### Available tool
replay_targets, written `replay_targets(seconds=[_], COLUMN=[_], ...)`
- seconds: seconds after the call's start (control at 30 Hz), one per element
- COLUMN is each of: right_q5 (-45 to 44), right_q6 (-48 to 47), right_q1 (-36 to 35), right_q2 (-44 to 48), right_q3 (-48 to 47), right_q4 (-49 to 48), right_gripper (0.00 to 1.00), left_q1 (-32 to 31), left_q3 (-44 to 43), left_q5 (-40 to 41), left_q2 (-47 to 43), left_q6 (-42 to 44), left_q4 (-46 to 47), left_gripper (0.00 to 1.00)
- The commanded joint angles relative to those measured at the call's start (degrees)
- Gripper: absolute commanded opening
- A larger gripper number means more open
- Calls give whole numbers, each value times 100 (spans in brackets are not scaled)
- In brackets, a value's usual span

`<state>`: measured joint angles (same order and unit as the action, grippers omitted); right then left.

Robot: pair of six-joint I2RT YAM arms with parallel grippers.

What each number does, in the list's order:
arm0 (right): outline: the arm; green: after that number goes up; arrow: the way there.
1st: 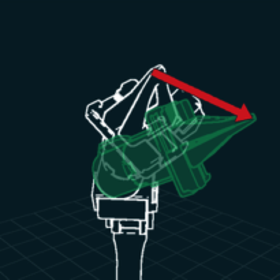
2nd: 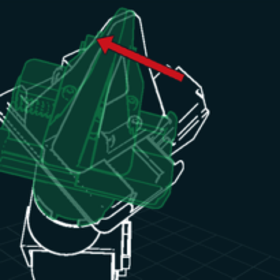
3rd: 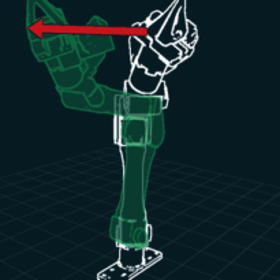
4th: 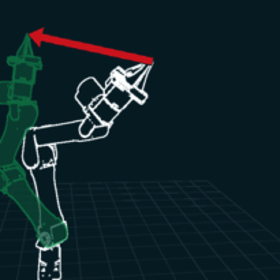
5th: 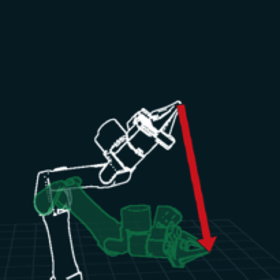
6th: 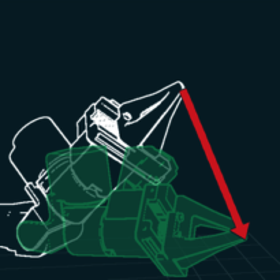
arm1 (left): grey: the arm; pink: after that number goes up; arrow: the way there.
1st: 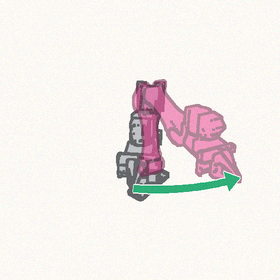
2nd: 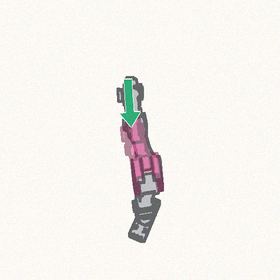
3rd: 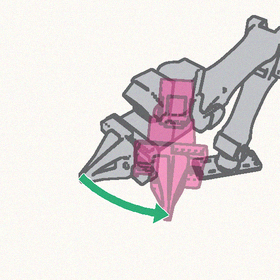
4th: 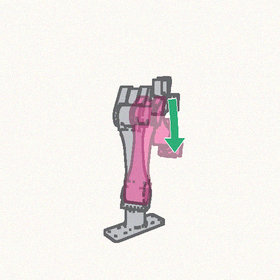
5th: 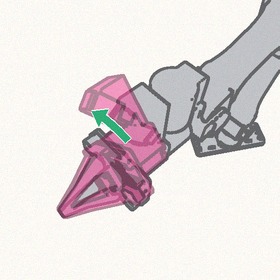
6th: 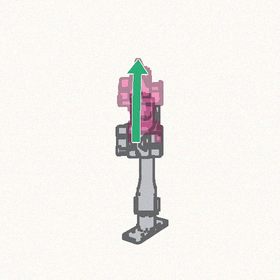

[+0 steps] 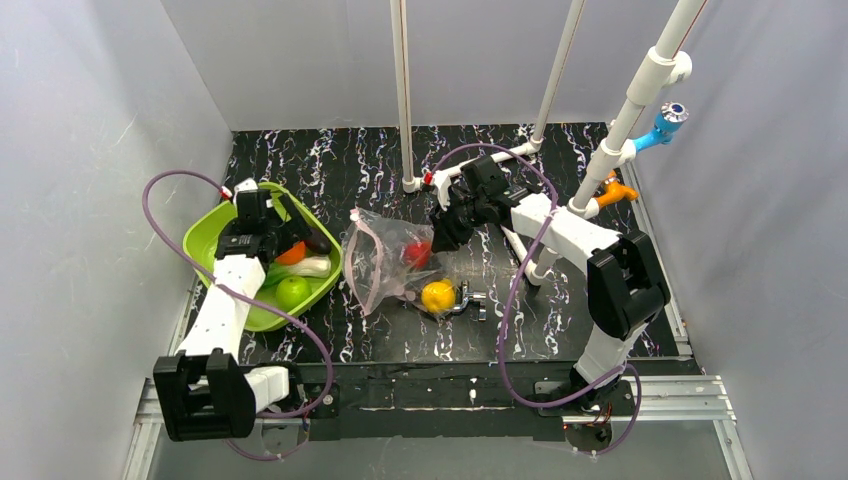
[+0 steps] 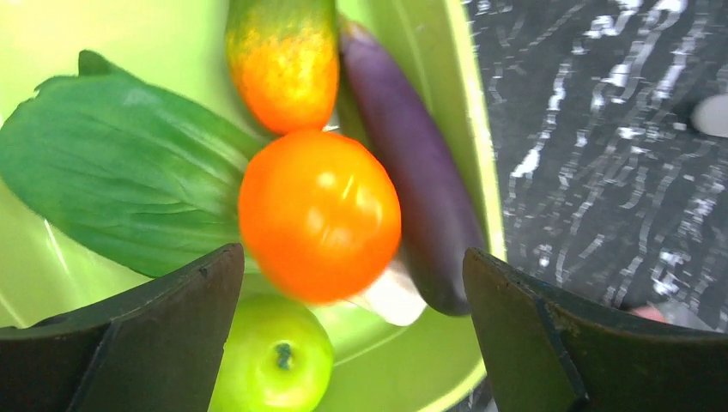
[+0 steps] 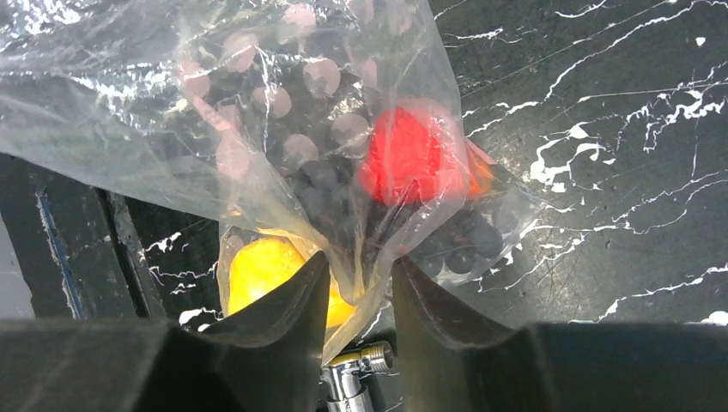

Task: Open the zip-top bag and remove the fake food
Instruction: Place the fake fruit in the bin, then pick up the fake vegetable from the zipper food storage bag.

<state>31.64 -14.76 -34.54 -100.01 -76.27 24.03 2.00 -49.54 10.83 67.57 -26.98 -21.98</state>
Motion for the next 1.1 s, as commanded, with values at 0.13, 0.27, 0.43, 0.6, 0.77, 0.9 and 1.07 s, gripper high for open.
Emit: replay_targets(seconds=[0.13, 0.27, 0.43, 0.6, 0.77, 0.9, 1.07], right_q5=[406, 601, 788, 1002, 1083, 1115, 1312], right_q6=[-249, -447, -847, -1315, -2115, -2657, -2852], right_q1=[27, 27, 27, 27, 19, 25, 13], right_q2=[367, 504, 790, 1174, 1441, 1686, 2087], right_q3=[-45, -7, 156, 353, 293, 275, 654], right_q4=[119, 232, 366, 643, 1615, 2293, 2218], right_gripper=[62, 70, 76, 79, 81, 81, 81], left_q1=[30, 29, 20, 11, -30, -204, -831], left_q3=[-253, -83, 324, 703, 926, 1123, 1365], left_q5=[-1794, -3063, -4181, -4502, -4854, -4980, -4697], left_q2=[-1267, -1866, -2536, -3023, -3135, -3135, -3233], left_q6=[318, 197, -248, -507, -706, -888, -1031], left_q4=[-647, -805, -774, -660, -477, -278, -21], left_gripper=[98, 98, 97, 90, 87, 87, 86])
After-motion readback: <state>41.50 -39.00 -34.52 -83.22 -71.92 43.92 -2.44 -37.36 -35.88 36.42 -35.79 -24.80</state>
